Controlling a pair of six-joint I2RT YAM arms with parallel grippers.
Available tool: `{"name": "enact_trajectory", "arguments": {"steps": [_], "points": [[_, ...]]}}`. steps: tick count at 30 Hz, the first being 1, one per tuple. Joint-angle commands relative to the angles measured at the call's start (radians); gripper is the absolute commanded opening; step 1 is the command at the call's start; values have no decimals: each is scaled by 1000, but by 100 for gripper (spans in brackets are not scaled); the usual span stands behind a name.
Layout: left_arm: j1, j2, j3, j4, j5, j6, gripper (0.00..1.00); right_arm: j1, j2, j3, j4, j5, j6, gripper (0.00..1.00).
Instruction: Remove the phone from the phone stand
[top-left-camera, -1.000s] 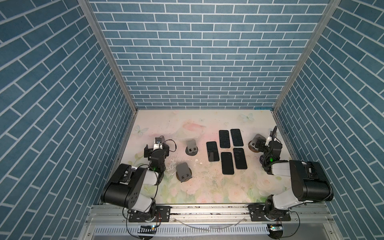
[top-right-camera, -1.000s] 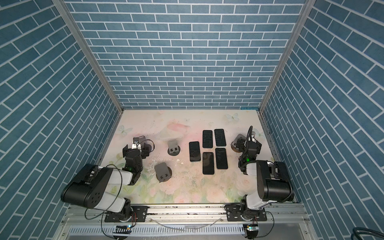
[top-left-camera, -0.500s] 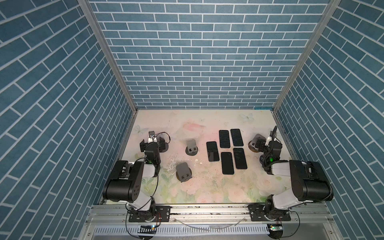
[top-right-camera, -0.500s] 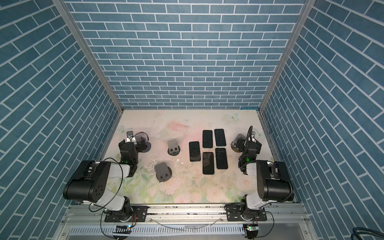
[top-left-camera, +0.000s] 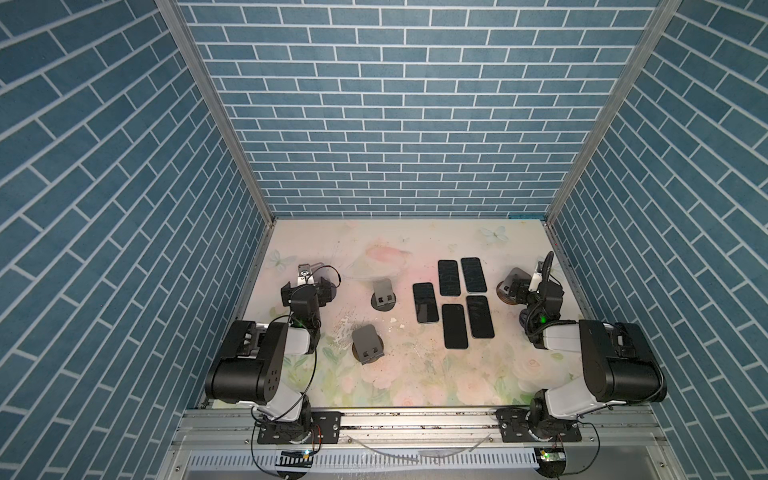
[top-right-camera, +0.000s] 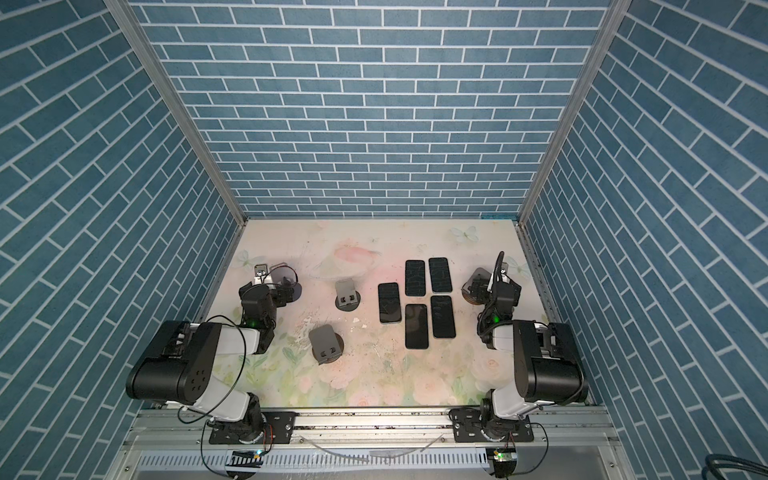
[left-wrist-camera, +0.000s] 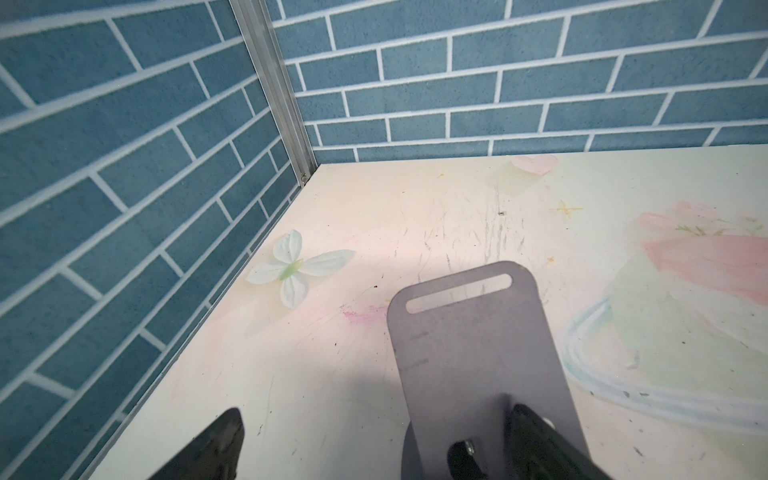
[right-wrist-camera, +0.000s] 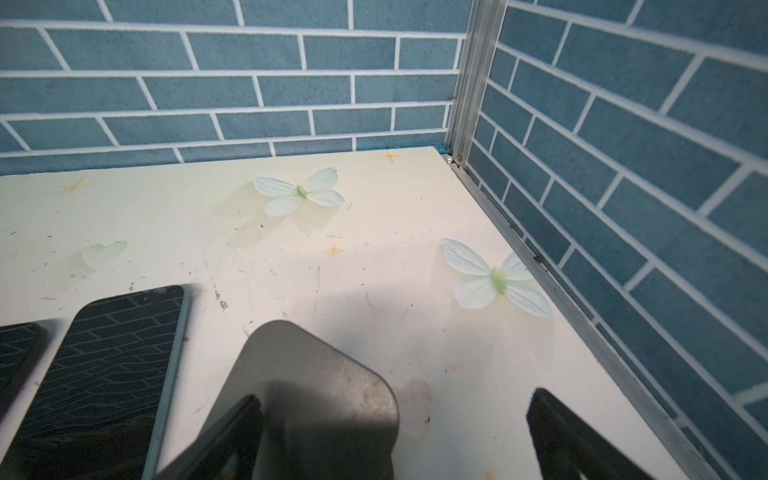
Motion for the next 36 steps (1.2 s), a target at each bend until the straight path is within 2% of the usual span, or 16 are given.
{"name": "enact_trajectory", "arguments": {"steps": [1,8,9,10,12,13,14,15,16,17,19,20,27,31,36], "points": [[4,-6,2,-12,7,-5,100,-2,19,0,-34,-35,2,99],[3,-4,7,-19,33,10,100,-2,19,-1,-34,-36,2,99],[3,-5,11,-26,99,35,100,-2,19,0,-34,-42,1,99],[4,-5,17,-41,190,65,100,-4,18,-1,-37,-109,-19,99],[42,-14,6,-33,390,88,100,-46,14,-21,-7,-343,-55,99],[54,-9,-14,15,474,104,100,-58,13,-18,-13,-380,-55,99],[56,-14,-28,31,486,107,100,-61,15,-15,-15,-384,-54,99],[56,-12,-28,32,461,96,100,-61,14,-11,-23,-341,-46,99],[57,-9,-16,13,378,59,100,-59,15,-3,-36,-265,-18,99],[56,-11,13,-42,180,-13,100,-57,16,2,-45,-141,25,99],[31,-6,-24,34,64,-20,100,-55,14,-19,-4,-91,42,99],[16,-11,-19,18,21,-15,100,-55,13,-19,-9,-83,46,99],[15,-7,-10,10,53,-2,100,-53,14,-8,-26,-127,29,99],[14,-10,10,-36,267,81,100,-54,15,-5,-32,-139,25,99],[15,-8,19,-48,202,56,100,-54,17,-3,-36,-143,23,99]]}}
